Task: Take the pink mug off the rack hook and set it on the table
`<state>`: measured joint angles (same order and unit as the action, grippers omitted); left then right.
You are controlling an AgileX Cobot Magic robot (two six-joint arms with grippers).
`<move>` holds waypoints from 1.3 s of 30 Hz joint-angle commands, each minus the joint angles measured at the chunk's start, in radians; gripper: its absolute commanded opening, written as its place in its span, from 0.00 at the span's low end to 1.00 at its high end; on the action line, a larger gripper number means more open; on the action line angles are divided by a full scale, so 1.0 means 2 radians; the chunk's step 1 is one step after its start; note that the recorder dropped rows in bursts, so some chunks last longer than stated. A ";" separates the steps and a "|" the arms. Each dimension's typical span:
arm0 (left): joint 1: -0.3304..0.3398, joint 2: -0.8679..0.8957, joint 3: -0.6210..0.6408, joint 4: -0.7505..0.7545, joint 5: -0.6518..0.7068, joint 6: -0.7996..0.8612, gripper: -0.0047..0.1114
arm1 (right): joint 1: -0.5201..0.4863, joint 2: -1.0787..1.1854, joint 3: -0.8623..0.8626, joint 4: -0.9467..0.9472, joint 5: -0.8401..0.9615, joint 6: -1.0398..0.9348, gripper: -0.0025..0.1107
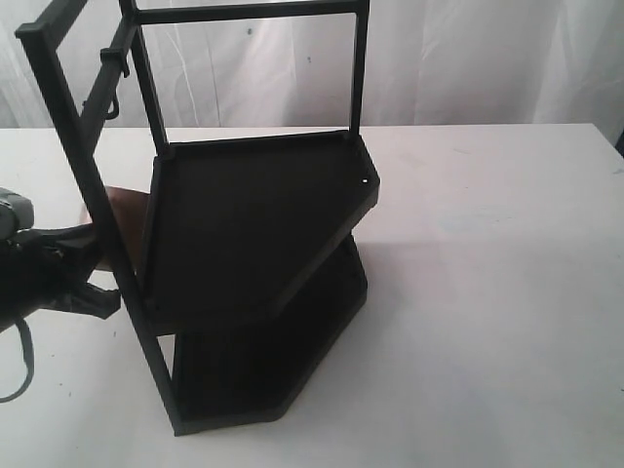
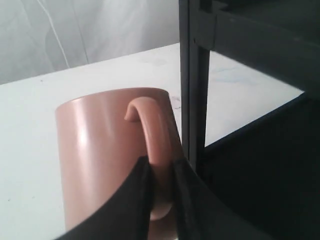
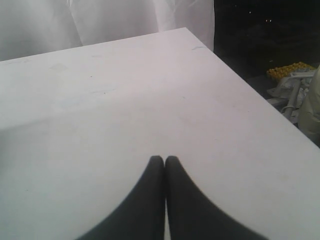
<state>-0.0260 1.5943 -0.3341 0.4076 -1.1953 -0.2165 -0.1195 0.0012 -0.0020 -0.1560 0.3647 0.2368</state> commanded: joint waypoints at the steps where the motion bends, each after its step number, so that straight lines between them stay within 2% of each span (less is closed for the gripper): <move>1: 0.001 0.037 -0.014 -0.032 -0.013 -0.024 0.04 | 0.002 -0.001 0.001 0.000 -0.004 0.001 0.02; 5: 0.001 0.046 -0.014 -0.102 -0.013 -0.067 0.04 | 0.002 -0.001 0.001 0.000 -0.004 0.001 0.02; 11: 0.001 0.021 -0.014 -0.107 -0.013 -0.084 0.04 | 0.002 -0.001 0.001 0.000 -0.004 0.001 0.02; 18: 0.001 0.006 -0.014 -0.055 -0.013 -0.084 0.04 | 0.002 -0.001 0.001 0.000 -0.004 0.001 0.02; 30: 0.001 0.027 -0.027 -0.046 -0.013 -0.054 0.04 | 0.002 -0.001 0.001 0.000 -0.004 0.001 0.02; 35: 0.001 0.047 -0.032 -0.005 -0.013 -0.064 0.04 | 0.002 -0.001 0.001 0.000 -0.004 0.001 0.02; 39: 0.001 0.047 -0.032 0.000 -0.013 -0.062 0.04 | 0.002 -0.001 0.001 0.000 -0.004 0.001 0.02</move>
<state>-0.0260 1.6927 -0.3912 0.3938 -1.1977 -0.3373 -0.1195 0.0012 -0.0020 -0.1560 0.3647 0.2368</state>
